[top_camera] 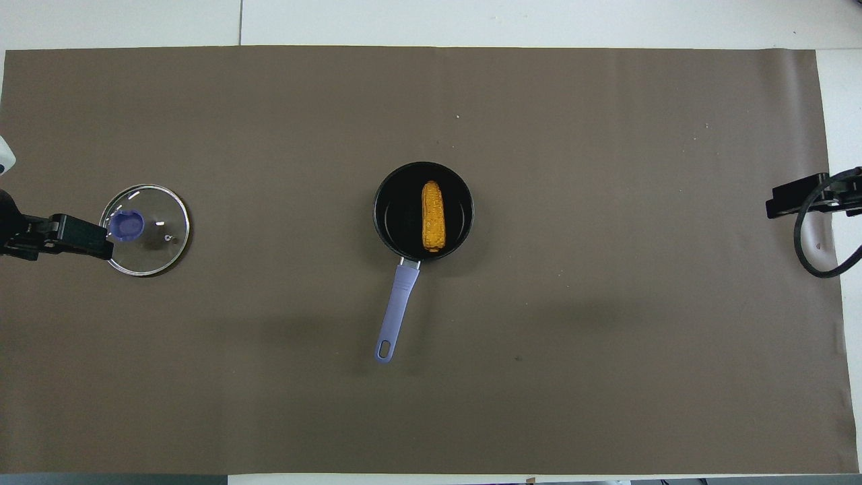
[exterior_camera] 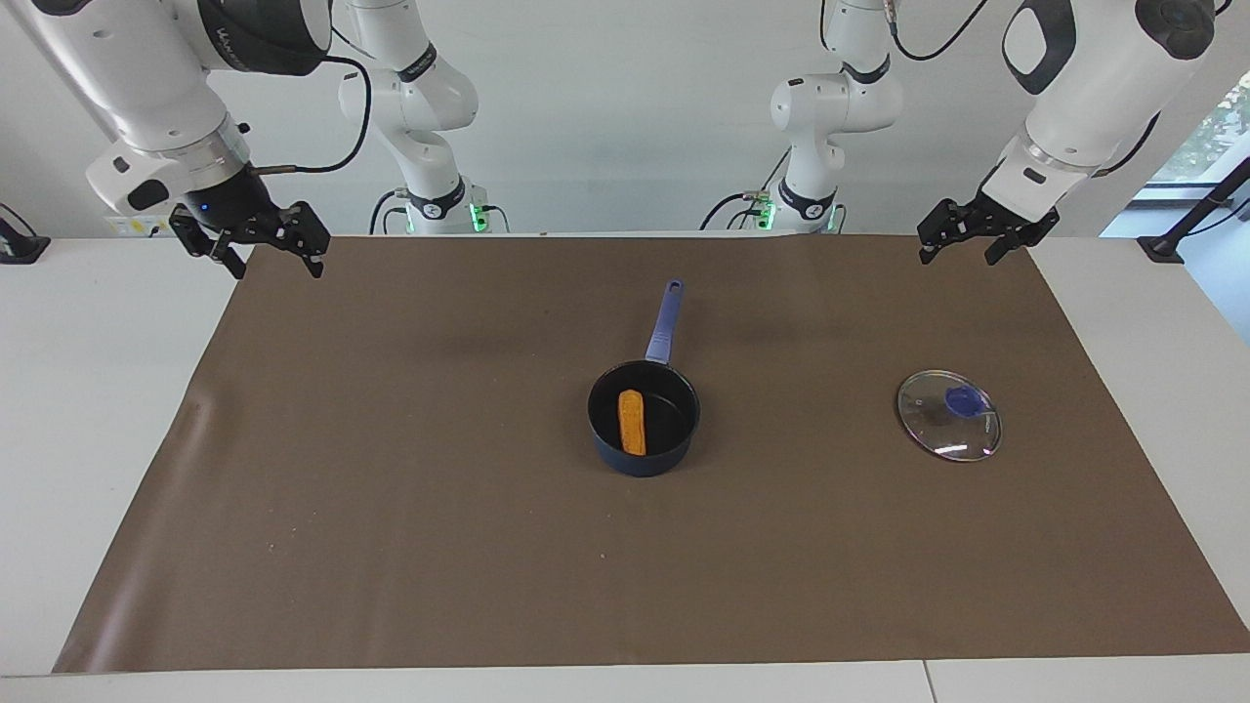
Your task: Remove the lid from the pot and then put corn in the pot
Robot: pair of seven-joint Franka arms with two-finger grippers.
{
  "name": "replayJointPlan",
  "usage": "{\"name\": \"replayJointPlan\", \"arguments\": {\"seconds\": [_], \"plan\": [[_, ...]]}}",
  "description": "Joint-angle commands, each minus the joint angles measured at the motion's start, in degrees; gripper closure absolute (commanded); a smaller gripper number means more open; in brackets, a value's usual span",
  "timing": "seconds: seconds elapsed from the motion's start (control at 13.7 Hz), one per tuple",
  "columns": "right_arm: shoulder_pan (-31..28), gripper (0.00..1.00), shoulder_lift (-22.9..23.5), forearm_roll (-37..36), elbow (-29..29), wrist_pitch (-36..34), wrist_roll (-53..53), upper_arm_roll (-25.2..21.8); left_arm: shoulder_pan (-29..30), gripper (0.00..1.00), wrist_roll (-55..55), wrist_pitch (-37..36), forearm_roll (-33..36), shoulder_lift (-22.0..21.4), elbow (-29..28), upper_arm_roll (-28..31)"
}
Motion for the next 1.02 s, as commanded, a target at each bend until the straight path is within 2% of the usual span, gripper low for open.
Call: {"name": "replayJointPlan", "arguments": {"seconds": [0.0,0.95], "plan": [[-0.38,0.00,-0.98,1.11,-0.74,-0.81,-0.73,0.47,-0.95,0.00,-1.12,-2.13,2.42,0.51,2.79,0.23],[-0.55,0.00,-0.98,1.11,-0.74,-0.81,-0.73,0.47,-0.68,0.00,-1.30,-1.24,2.24,0.33,2.08,-0.83]]}}
